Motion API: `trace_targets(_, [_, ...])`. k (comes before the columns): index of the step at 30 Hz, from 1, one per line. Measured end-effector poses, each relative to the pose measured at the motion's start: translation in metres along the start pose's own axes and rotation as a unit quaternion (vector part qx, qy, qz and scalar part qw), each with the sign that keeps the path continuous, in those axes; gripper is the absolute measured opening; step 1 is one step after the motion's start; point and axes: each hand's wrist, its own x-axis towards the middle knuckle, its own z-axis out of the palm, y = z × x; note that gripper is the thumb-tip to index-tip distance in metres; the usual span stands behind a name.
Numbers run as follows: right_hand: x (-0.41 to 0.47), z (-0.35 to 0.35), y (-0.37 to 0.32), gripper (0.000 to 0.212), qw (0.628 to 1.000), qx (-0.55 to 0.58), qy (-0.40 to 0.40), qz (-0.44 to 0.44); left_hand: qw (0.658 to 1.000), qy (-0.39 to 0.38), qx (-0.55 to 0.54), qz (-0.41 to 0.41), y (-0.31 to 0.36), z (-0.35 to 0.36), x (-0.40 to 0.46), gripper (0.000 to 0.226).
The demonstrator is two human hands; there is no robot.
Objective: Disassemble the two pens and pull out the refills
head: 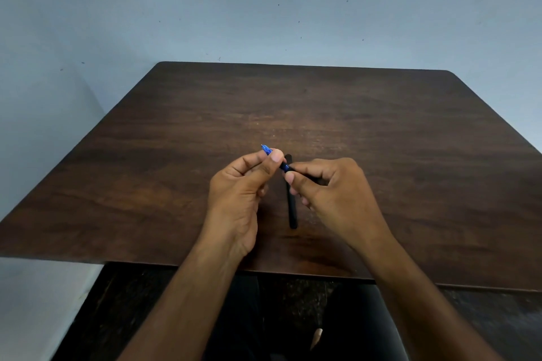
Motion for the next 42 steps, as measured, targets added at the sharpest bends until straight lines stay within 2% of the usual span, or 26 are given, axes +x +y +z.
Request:
trace_targets(4, [0.000,0.001,0.000,0.011,1.000,-0.014,-0.002,-0.010,1.000,-0.002,0.001,-0.008,0.000,0.001,0.002,0.035])
trace_targets(8, [0.001,-0.001,-0.001,0.011,1.000,-0.015,0.008,-0.008,0.998,-0.068,0.015,0.006,0.004,-0.002,0.000,0.041])
trace_targets(11, [0.002,-0.003,0.000,0.012,1.000,-0.020,0.010,-0.012,0.995,-0.102,0.013,0.011,0.006,-0.006,-0.003,0.034])
trace_targets(14, [0.002,-0.001,-0.001,0.012,1.000,-0.009,0.003,-0.011,0.997,-0.075,-0.001,0.026,0.006,-0.005,-0.002,0.030])
trace_targets(21, [0.001,0.003,-0.001,0.011,1.000,-0.007,0.001,-0.006,0.999,0.016,-0.032,0.003,0.006,-0.003,0.004,0.042])
trace_targets(29, [0.000,0.002,-0.001,0.023,1.000,0.000,0.007,-0.007,0.999,0.028,-0.024,0.020,0.009,-0.003,0.007,0.035])
trace_targets(38, [-0.001,0.000,0.001,0.018,1.000,0.011,0.011,0.011,0.995,0.069,0.002,0.066,0.026,-0.013,0.014,0.019])
trace_targets(42, [-0.001,-0.001,0.005,0.017,1.000,0.017,0.014,0.015,0.994,0.069,0.050,0.073,0.033,-0.024,0.019,0.025])
